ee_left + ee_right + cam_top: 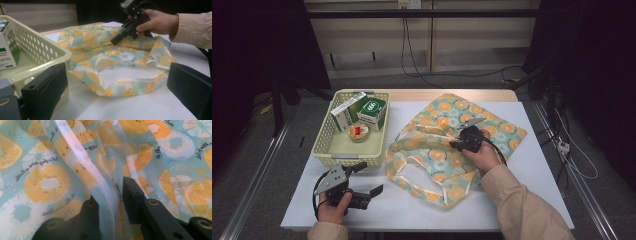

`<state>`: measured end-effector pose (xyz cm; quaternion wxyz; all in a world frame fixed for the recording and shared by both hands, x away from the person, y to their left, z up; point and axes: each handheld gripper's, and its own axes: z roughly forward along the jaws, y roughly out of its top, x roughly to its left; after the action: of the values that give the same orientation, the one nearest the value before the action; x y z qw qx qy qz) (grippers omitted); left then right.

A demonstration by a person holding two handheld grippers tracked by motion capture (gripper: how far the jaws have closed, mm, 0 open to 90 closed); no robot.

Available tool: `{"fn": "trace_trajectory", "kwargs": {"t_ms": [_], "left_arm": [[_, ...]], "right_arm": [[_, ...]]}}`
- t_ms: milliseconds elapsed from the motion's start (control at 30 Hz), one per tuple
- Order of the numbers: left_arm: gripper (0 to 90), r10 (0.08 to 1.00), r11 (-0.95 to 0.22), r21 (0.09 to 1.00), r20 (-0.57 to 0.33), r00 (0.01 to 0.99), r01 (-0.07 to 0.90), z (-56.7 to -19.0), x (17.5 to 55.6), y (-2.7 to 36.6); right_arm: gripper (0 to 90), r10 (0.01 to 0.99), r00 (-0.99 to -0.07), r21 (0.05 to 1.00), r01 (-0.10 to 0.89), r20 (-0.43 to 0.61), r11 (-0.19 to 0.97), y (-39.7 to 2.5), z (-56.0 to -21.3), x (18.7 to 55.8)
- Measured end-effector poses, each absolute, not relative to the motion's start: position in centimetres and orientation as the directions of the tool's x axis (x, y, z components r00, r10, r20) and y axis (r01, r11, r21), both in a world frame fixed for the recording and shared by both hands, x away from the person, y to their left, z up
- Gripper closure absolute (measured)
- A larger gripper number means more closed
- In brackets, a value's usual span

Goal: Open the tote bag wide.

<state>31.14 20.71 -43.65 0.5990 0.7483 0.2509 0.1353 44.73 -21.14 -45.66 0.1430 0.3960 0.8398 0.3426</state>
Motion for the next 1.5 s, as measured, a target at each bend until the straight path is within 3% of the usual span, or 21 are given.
{"fn": "trace_trajectory", "kwargs": {"t_ms": [200, 367, 500, 1067, 1500], "left_arm": [[2.9, 0.538, -0.148, 0.965, -0.103, 0.837, 0.214, -43.7, 31.2, 20.8], [2.9, 0.538, -0.149, 0.966, -0.101, 0.837, 0.213, -43.6, 31.2, 20.8], [2.9, 0.547, -0.141, 0.967, -0.101, 0.831, 0.21, -43.5, 31.1, 20.9], [2.9, 0.537, -0.14, 0.969, -0.099, 0.837, 0.204, -43.1, 31.2, 20.6], [2.6, 0.536, -0.133, 0.968, -0.109, 0.837, 0.211, -42.9, 31.2, 20.5]], "right_arm": [[88.0, 0.769, -0.635, 0.69, 0.59, 0.077, 0.419, -21.7, -45.8, 45.4], [90.0, 0.768, -0.634, 0.672, 0.608, 0.089, 0.424, -21.7, -45.5, 45.8], [90.0, 0.769, -0.636, 0.662, 0.605, 0.067, 0.443, -21.4, -45.3, 45.6], [90.0, 0.765, -0.629, 0.709, 0.604, 0.142, 0.365, -21.1, -40.0, 46.1], [87.5, 0.752, -0.638, 0.706, 0.609, 0.167, 0.36, -21.0, -39.5, 46.4]]}}
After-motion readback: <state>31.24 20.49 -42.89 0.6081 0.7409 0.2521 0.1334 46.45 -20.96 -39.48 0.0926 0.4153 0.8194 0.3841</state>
